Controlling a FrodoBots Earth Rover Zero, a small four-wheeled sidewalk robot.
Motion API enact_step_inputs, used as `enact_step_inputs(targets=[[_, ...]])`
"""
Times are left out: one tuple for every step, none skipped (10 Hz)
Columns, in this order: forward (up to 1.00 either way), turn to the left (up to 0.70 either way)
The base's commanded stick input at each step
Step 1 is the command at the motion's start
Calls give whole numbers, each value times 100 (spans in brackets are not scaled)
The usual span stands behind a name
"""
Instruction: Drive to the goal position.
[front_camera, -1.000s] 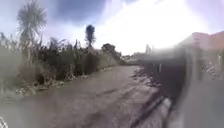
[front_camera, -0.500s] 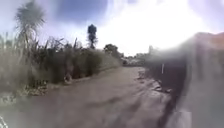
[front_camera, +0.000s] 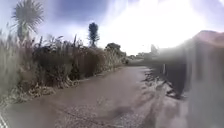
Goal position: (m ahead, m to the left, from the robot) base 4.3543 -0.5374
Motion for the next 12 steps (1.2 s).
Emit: enact_step_inputs(targets=[[85,-15],[85,-3],[85,0],[85,0],[85,0],[85,0],[85,0],[85,0],[85,0],[85,0],[85,0],[85,-31]])
